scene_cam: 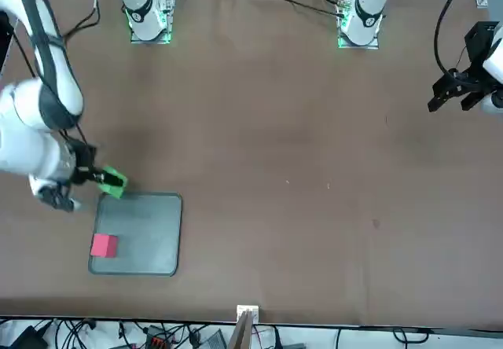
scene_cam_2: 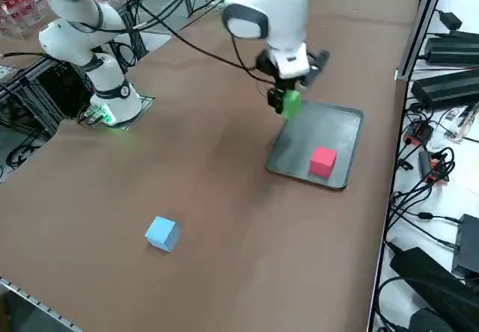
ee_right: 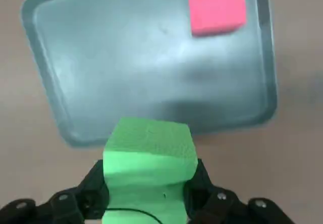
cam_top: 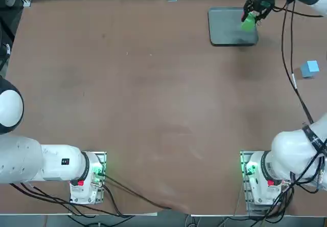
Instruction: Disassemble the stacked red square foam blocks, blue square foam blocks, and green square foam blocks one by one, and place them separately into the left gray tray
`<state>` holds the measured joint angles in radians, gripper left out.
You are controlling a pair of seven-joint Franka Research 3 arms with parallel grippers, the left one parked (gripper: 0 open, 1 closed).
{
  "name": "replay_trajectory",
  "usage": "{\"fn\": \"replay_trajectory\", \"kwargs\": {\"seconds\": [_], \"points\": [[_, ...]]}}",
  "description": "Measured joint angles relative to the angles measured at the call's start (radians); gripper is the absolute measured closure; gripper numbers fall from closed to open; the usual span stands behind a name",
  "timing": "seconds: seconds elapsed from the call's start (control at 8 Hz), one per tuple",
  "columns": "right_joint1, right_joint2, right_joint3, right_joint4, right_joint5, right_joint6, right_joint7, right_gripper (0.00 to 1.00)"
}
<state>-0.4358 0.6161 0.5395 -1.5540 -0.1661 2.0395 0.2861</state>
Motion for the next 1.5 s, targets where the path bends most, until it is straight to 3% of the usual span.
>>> {"fn": "replay_trajectory", "kwargs": {"seconds": [0.25, 0.38, 1.0, 1.5], "points": [[0.024, 0.12, -0.002, 0.059, -0.16, 0.046, -0.001, 0.26], [0.029, 0.153, -0.004, 0.066, -0.19, 0.06, -0.001, 0.26], [0.052, 0.222, -0.006, 0.072, -0.202, 0.169, -0.002, 0.28], [0.053, 0.23, -0.016, 0.082, -0.235, 0.18, -0.03, 0.28]]}}
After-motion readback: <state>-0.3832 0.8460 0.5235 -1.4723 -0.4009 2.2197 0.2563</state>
